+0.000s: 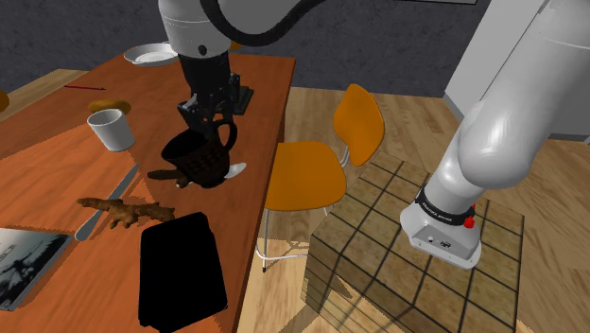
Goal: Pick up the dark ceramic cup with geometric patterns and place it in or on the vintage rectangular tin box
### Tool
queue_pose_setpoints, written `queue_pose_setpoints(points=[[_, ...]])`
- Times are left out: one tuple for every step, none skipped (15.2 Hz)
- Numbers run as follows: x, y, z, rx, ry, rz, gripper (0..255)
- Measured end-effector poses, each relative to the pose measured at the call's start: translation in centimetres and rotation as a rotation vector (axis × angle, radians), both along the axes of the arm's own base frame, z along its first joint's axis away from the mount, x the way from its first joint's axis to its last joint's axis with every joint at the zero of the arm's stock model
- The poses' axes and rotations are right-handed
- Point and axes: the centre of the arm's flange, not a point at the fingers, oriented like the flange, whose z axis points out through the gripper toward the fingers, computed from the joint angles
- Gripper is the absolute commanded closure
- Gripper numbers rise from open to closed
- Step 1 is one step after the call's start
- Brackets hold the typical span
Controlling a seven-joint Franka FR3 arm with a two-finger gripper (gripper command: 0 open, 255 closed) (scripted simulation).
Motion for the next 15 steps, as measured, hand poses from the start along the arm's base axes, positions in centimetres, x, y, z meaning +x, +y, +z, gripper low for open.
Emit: queue_pose_setpoints(points=[[0.0, 0.1, 0.5, 0.0, 0.0, 0.0, 255], [0.1, 0.1, 1.1, 0.0, 0.0, 0.0, 255], [0.0, 0.1, 1.6, 0.0, 0.0, 0.0, 255], [0.1, 0.1, 2.1, 0.0, 0.0, 0.0, 255], [0.1, 0.1, 2.7, 0.0, 0.0, 0.0, 255], [0.0, 0.0, 3.0, 0.0, 0.0, 0.0, 255], [-0.3, 0.6, 3.2, 0.0, 0.0, 0.0, 255], [-1.0, 1.4, 3.4, -0.001, 0.0, 0.001, 255], [-1.7, 2.5, 3.7, 0.0, 0.0, 0.001, 255], [-2.3, 3.2, 3.9, 0.0, 0.0, 0.001, 255], [-3.3, 4.1, 3.7, 0.0, 0.0, 0.001, 255], [-4.1, 5.3, 4.0, -0.001, 0.001, 0.002, 255], [-4.7, 6.3, 4.2, -0.001, 0.001, 0.002, 255], [-5.6, 7.4, 4.5, -0.001, 0.0, 0.002, 255], [-6.4, 8.4, 4.8, -0.001, 0.0, 0.002, 255]])
